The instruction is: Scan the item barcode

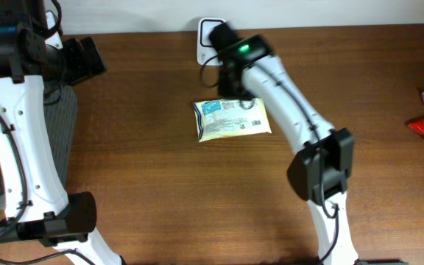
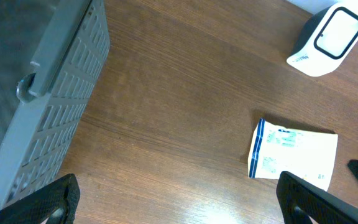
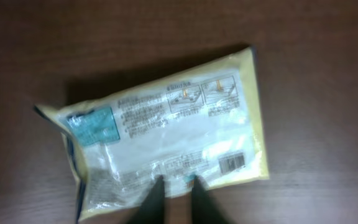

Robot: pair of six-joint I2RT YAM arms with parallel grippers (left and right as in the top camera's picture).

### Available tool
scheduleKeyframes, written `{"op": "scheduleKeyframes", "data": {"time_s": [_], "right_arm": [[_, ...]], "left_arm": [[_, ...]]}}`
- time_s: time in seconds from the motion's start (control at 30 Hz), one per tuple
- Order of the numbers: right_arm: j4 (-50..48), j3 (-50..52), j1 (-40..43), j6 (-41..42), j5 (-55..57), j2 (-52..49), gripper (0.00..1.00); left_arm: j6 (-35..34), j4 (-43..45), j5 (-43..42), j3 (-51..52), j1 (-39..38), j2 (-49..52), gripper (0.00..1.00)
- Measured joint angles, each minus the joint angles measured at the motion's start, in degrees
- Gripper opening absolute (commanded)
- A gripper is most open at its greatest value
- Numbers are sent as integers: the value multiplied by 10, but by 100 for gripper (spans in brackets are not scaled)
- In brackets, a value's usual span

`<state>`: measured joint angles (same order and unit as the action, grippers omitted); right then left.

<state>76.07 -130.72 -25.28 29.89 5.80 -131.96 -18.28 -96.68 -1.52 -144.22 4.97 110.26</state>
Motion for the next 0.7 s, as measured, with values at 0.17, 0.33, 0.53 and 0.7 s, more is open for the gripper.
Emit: {"op": "scheduleKeyframes", "data": {"time_s": [0.17,0.33,0.53,0.7], "right_arm": [[-112,88,33,-50,-113,0,5],[-256,229,13,-62,-176,-1,10],[-268,271,7,-64,-230,4,16],[-91,164,32,-72,-225,13,100]], "left_arm": [[0,0,0,0,0,0,99],[0,0,0,0,0,0,99],[0,0,0,0,0,0,99],[0,0,0,0,0,0,99]]}}
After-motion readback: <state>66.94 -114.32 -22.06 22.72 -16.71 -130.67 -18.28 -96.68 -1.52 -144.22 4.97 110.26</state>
